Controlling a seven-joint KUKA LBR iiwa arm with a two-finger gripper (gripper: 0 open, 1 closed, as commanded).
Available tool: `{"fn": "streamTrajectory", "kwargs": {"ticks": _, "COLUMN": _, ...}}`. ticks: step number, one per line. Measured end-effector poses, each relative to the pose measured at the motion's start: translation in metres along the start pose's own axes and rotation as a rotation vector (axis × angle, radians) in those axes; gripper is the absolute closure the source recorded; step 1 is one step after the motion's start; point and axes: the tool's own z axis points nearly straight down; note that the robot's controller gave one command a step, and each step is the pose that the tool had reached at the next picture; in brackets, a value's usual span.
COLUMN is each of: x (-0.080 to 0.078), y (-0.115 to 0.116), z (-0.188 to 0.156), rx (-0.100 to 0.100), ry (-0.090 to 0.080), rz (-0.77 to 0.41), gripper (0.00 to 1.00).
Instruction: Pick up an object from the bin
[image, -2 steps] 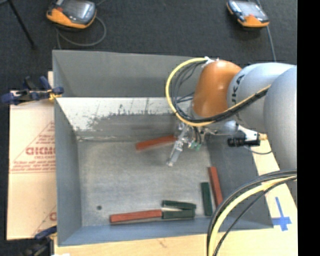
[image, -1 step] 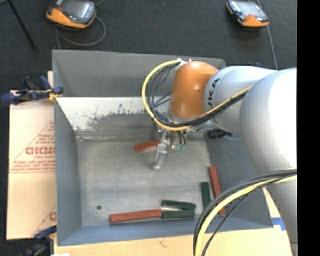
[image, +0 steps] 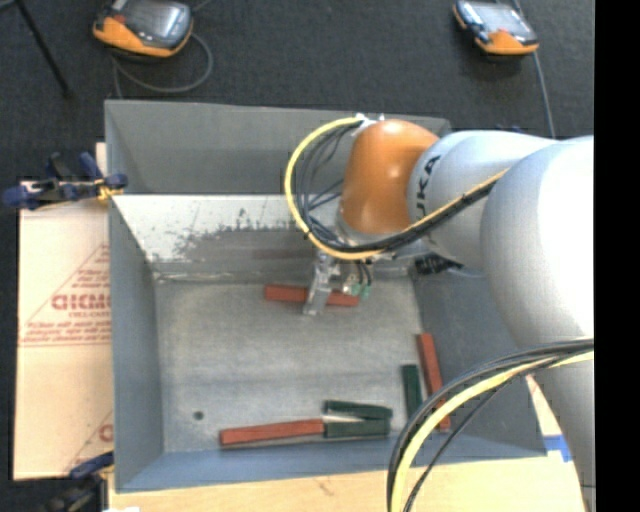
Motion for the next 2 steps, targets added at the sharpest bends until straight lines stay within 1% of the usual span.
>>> {"fn": "streamTrajectory", "kwargs": {"ticks": 1, "x": 0.020, "y": -0.009, "z": -0.102, "rx": -0.002, "ry": -0.006, "rz": 0.033, "gripper": 1.00}}
{"fn": "streamTrajectory", "kwargs": {"ticks": 2, "x": 0.021, "y": -0.005, "z": -0.202, "rx": -0.003, "ry": -0.008, "rz": 0.013, "gripper": 1.00}}
